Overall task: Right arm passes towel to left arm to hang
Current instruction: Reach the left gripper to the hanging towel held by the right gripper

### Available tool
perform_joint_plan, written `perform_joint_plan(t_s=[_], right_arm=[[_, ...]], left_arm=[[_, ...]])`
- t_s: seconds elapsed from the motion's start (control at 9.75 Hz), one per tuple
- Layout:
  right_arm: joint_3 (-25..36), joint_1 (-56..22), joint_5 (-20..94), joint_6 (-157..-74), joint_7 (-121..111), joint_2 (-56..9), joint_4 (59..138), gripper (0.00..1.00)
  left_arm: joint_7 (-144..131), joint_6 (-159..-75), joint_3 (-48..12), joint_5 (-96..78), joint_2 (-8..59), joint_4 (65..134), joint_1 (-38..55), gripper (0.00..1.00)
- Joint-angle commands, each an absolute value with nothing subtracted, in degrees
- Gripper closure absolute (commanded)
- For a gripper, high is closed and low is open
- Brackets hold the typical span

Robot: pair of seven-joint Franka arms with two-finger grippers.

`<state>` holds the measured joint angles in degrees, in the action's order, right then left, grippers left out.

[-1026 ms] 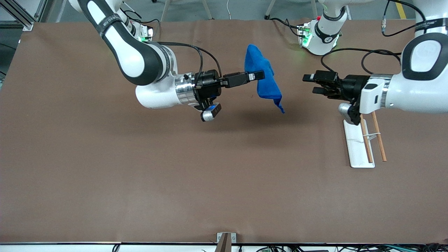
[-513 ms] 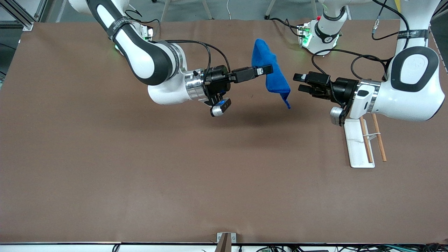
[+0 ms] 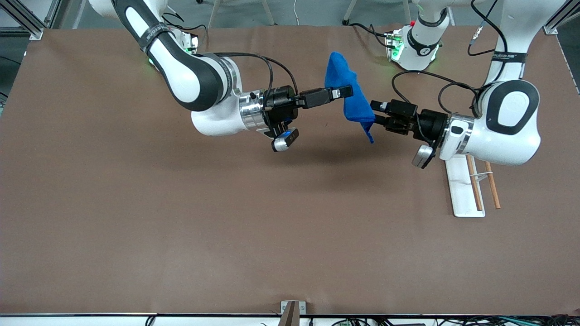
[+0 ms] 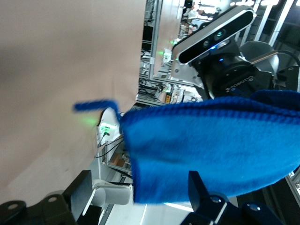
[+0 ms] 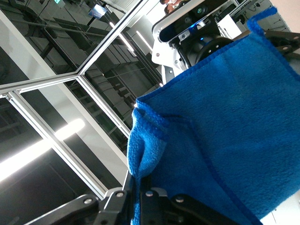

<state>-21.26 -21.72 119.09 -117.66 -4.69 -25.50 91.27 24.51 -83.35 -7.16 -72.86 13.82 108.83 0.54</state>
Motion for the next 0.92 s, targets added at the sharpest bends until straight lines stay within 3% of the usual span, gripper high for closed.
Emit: perform_joint_plan(t_s=[0.0, 0.51, 0.72, 0.82], right_arm=[[-21.53, -22.14, 120.85, -117.95, -5.89, -24.87, 92.11, 0.99], [-21.53, -22.24, 120.85, -118.04, -5.89, -24.87, 91.93, 0.99], [-22.67, -22.24, 120.85, -120.40, -5.89, -24.87, 91.85, 0.99], [-22.94, -22.15, 120.76, -120.85, -5.89, -24.87, 91.85, 0.99]], left_arm=[[30.21, -87.01, -7.12, -76.71, 13.45, 114.06, 2.02, 0.10], [38.66, -87.98, -7.12, -88.14, 9.58, 120.93, 1.49, 0.19], [39.11, -88.41, -7.12, -88.94, 8.18, 121.64, 1.49, 0.54], [39.29, -90.25, -7.21, -88.95, 8.00, 121.64, 1.67, 0.64]])
